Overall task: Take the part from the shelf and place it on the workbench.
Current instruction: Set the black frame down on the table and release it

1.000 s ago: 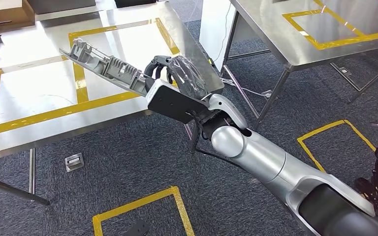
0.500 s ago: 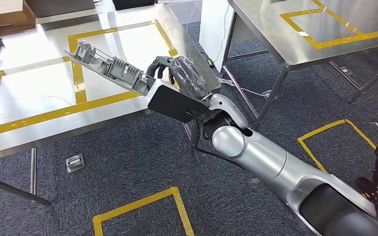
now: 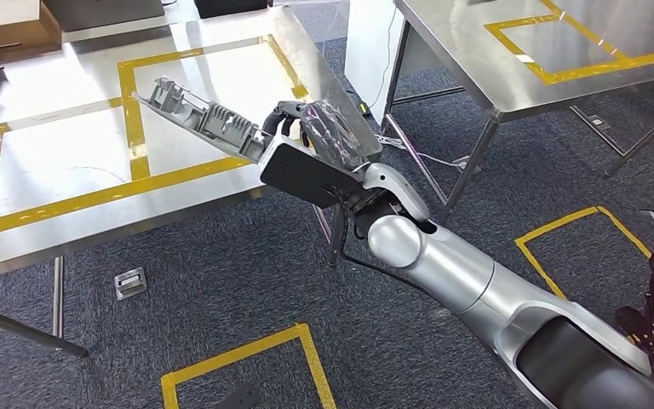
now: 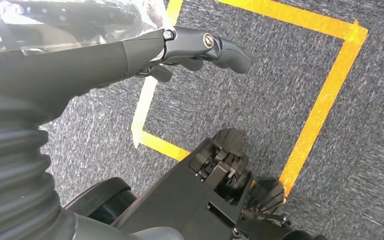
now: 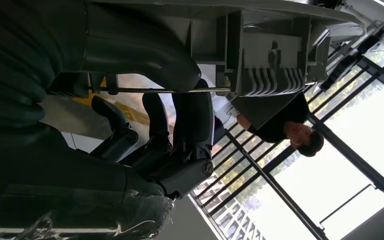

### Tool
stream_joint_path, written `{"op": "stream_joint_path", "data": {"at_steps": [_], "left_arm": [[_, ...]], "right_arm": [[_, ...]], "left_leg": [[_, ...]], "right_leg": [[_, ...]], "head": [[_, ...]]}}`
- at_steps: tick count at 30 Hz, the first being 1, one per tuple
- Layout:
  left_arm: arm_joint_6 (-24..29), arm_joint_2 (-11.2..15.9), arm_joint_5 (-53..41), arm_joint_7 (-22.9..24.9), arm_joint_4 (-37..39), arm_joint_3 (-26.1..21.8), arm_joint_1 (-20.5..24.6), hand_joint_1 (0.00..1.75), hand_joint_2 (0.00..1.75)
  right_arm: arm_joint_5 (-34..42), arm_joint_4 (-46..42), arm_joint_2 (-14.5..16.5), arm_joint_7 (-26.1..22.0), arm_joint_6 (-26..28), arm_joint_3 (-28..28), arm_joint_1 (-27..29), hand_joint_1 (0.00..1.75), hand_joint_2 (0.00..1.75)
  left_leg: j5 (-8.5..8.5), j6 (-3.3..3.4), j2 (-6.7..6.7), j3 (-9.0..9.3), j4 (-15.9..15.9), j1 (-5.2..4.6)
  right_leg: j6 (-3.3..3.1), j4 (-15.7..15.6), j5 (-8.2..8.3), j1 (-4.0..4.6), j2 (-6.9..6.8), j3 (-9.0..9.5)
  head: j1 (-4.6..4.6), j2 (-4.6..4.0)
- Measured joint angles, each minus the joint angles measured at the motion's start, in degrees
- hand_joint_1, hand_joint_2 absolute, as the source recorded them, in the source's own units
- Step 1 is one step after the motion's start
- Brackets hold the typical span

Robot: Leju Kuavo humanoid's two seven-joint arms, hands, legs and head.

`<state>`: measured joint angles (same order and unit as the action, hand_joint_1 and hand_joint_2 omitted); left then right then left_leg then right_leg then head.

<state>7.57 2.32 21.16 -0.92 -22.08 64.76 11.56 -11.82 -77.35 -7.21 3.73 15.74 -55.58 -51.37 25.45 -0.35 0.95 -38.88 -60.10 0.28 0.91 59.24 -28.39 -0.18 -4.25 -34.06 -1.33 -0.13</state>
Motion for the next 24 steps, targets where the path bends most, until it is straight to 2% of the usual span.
{"op": "stream_joint_path", "data": {"at_steps": [3,5,7,9,11,12,13,14,15,16,17,19,24], "left_arm": [[0.0,0.0,-0.2,0.0,0.0,0.0,0.0,0.00,1.75],[0.0,0.1,-0.2,0.0,0.0,0.0,0.0,0.00,1.75],[0.0,0.1,-0.2,0.0,0.0,-0.1,0.0,0.00,1.75],[0.1,0.1,-0.2,0.0,0.0,-0.1,0.1,0.00,1.75],[0.1,0.1,-0.3,0.0,0.0,-0.2,0.3,0.00,1.75],[0.1,0.0,-0.3,0.0,0.0,-0.2,0.3,0.00,1.75],[0.1,0.0,-0.3,0.0,0.0,-0.3,0.3,0.00,1.75],[0.1,0.0,-0.3,0.0,0.0,-0.3,0.3,0.00,1.75],[0.1,0.0,-0.3,0.0,0.0,-0.4,0.3,0.00,1.75],[0.1,0.0,-0.4,0.0,0.0,-0.4,0.4,0.00,1.75],[0.1,-0.1,-0.5,0.1,0.0,-0.4,0.5,0.00,1.75],[0.0,-0.1,-0.7,0.1,0.0,-0.4,0.5,0.00,1.75],[-0.2,-0.1,-0.9,0.2,0.1,-0.4,0.4,0.00,1.75]], "right_arm": [[0.0,0.3,0.0,0.0,0.0,0.0,0.0,1.75,1.75],[0.0,0.4,0.0,0.0,0.0,0.0,0.0,1.75,1.75],[0.0,0.4,0.1,0.1,0.1,0.1,0.0,1.75,1.75],[0.0,0.5,0.0,0.1,0.2,0.2,0.1,1.75,1.75],[0.0,0.7,-0.1,0.0,0.3,0.2,0.2,1.75,1.75],[0.0,0.8,-0.1,0.0,0.3,0.2,0.3,1.75,1.75],[0.0,0.9,-0.1,0.0,0.4,0.2,0.4,1.75,1.75],[-0.1,0.9,-0.2,0.0,0.4,0.2,0.3,1.75,1.75],[-0.2,0.9,-0.2,0.1,0.4,0.3,0.3,1.75,1.75],[-0.4,1.0,-0.2,0.1,0.4,0.3,0.1,1.75,1.75],[-0.7,1.0,-0.2,0.3,0.5,0.4,-0.2,1.75,1.75],[-1.3,1.0,-0.2,0.6,0.7,0.5,-0.9,1.75,1.75],[-2.3,1.1,-0.2,1.5,0.8,0.5,-1.9,1.75,1.75]], "left_leg": [[0.13,0.21,-0.04,-0.01,0.0,-0.23],[0.23,0.50,-0.15,0.10,0.2,-0.34],[0.26,0.87,-0.25,0.76,0.8,-0.05],[0.36,1.18,-0.35,1.51,1.2,0.28],[0.65,1.28,-0.65,1.88,1.1,0.32],[0.85,1.20,-0.90,2.07,1.1,0.31],[1.10,1.06,-1.18,2.30,1.0,0.33],[1.41,0.86,-1.46,2.62,0.9,0.38],[1.80,0.59,-1.75,2.98,0.7,0.47],[2.17,0.29,-1.97,3.23,0.6,0.51],[2.46,-0.08,-2.17,3.31,0.4,0.55],[2.72,-0.64,-2.39,3.15,0.2,0.54],[2.15,-0.88,-2.44,3.09,0.3,0.51]], "right_leg": [[0.22,0.0,-0.01,-0.21,-0.04,0.03],[0.60,-0.2,-0.10,-0.34,-0.16,0.24],[0.95,0.8,-0.82,-0.44,0.89,0.06],[0.98,5.7,-3.00,-0.52,2.89,-2.44],[0.93,13.1,-5.42,-0.53,3.86,-6.95],[0.89,15.2,-5.43,-0.53,3.95,-8.66],[0.82,15.5,-4.41,-0.54,3.97,-9.51],[0.69,13.4,-2.23,-0.54,3.98,-9.11],[0.54,9.6,0.51,-0.54,4.04,-7.94],[0.39,6.3,2.46,-0.48,4.26,-6.58],[0.16,3.4,3.63,-0.38,4.46,-5.39],[-0.27,1.6,3.57,-0.19,4.78,-4.59],[-0.81,1.2,3.31,-0.21,4.84,-4.61]], "head": [[0.01,0.00],[0.03,0.00],[-0.03,0.00],[-0.29,0.00],[-0.50,0.00],[-0.55,0.00],[-0.58,0.00],[-0.63,0.00],[-0.67,0.00],[-0.66,0.00],[-0.68,0.00],[-0.68,0.00],[-0.65,0.00]]}}
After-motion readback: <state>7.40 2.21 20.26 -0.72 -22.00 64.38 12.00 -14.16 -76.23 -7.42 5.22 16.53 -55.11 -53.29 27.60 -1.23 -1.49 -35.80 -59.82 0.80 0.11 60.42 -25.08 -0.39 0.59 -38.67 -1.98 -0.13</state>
